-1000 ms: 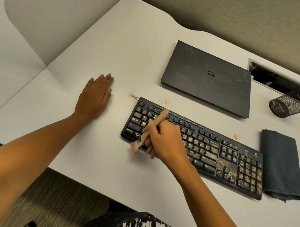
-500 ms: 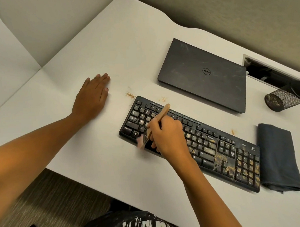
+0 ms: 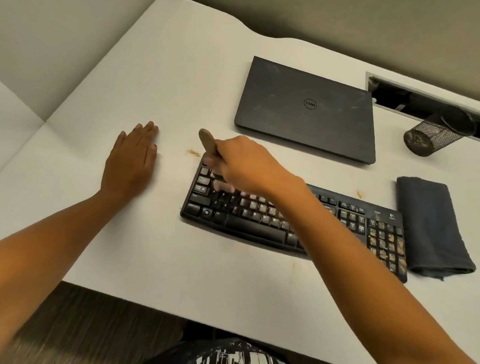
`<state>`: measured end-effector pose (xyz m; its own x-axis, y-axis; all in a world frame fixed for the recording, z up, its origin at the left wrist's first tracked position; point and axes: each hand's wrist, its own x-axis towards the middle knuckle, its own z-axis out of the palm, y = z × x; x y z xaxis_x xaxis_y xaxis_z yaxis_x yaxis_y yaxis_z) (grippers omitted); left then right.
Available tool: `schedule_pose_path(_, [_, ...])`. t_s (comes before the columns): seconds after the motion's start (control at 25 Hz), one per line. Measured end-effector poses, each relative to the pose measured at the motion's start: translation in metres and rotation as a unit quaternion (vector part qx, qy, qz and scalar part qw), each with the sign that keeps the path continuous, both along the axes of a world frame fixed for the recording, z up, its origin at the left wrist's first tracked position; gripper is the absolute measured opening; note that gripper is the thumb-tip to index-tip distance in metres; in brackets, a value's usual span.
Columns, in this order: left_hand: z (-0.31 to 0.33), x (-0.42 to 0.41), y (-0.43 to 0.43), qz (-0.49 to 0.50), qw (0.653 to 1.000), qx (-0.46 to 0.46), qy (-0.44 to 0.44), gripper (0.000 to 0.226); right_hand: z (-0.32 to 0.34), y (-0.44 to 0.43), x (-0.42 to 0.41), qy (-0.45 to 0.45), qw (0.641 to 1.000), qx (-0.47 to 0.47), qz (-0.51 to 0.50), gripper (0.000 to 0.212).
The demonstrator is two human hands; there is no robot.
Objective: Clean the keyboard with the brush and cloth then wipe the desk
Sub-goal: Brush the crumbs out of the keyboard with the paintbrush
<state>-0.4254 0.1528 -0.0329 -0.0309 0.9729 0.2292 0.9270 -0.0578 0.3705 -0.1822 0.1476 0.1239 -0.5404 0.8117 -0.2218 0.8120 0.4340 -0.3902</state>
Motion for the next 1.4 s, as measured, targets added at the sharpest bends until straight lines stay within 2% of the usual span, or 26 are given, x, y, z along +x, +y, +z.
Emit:
schedule_pose_path(0.2, [-0.001,0.000,0.000,0.000,1.000,0.010,-0.006,0.052,-0.003,0.003,0.069,-0.179,0.980,-0.064,-0.060,0.027])
schedule_pose_path(0.32, [-0.001,-0.001,0.000,-0.003,1.000,0.016,0.002,0.052,0.005,-0.001,0.096,-0.223,0.967,-0.065,-0.101,0.026])
schedule_pose_path(0.4, [-0.002,-0.001,0.001,-0.003,1.000,0.015,0.005,0.052,0.011,-0.001,0.089,-0.173,0.977,-0.047,-0.112,0.026])
schedule_pose_path(0.52, [-0.003,-0.002,0.001,0.000,1.000,0.005,0.004,0.052,0.005,-0.003,0.046,0.016,0.992,-0.049,-0.114,0.025])
schedule_pose_path(0.6, [-0.003,-0.002,0.001,0.000,1.000,0.005,0.004,0.052,-0.003,-0.006,0.019,0.082,0.993,-0.032,-0.076,0.026])
schedule_pose_path(0.72, [-0.001,-0.001,0.001,0.000,1.000,0.004,-0.003,0.052,-0.011,-0.008,0.020,0.081,0.994,-0.050,-0.056,0.029])
schedule_pose_path(0.84, [-0.002,-0.002,0.002,0.002,1.000,-0.001,-0.003,0.053,-0.004,-0.014,0.062,-0.040,0.992,-0.089,-0.085,0.028])
schedule_pose_path(0.92, [-0.003,-0.002,0.002,0.001,1.000,-0.002,0.001,0.054,0.006,-0.018,0.090,-0.120,0.984,-0.068,-0.116,0.028])
schedule_pose_path(0.96, [-0.003,-0.002,0.002,0.000,1.000,-0.003,0.002,0.054,0.010,-0.021,0.097,-0.130,0.982,-0.041,-0.133,0.028])
schedule_pose_path(1.0, [-0.004,-0.002,0.002,-0.001,1.000,-0.004,0.001,0.054,0.010,-0.023,0.097,-0.104,0.983,-0.014,-0.150,0.028])
schedule_pose_path(1.04, [-0.003,-0.002,0.002,-0.001,1.000,-0.004,0.000,0.054,0.008,-0.026,0.090,-0.041,0.984,0.003,-0.172,0.028])
schedule_pose_path(1.12, [-0.002,-0.002,0.001,-0.001,1.000,-0.003,-0.002,0.054,0.000,-0.035,0.069,0.090,0.974,-0.001,-0.210,0.026])
schedule_pose_path(1.16, [-0.002,-0.002,0.001,-0.001,1.000,-0.001,-0.002,0.054,-0.006,-0.039,0.059,0.114,0.970,-0.008,-0.215,0.027])
schedule_pose_path(1.24, [-0.002,-0.002,0.001,-0.003,1.000,0.002,-0.002,0.054,-0.013,-0.044,0.057,0.075,0.973,-0.031,-0.217,0.029])
schedule_pose_path(1.32, [-0.002,-0.001,0.001,-0.002,1.000,0.002,0.000,0.054,-0.008,-0.046,0.069,-0.034,0.971,-0.052,-0.231,0.028])
schedule_pose_path(1.4, [-0.002,-0.001,0.001,0.001,1.000,0.003,0.002,0.054,0.000,-0.048,0.082,-0.111,0.963,-0.001,-0.246,0.026])
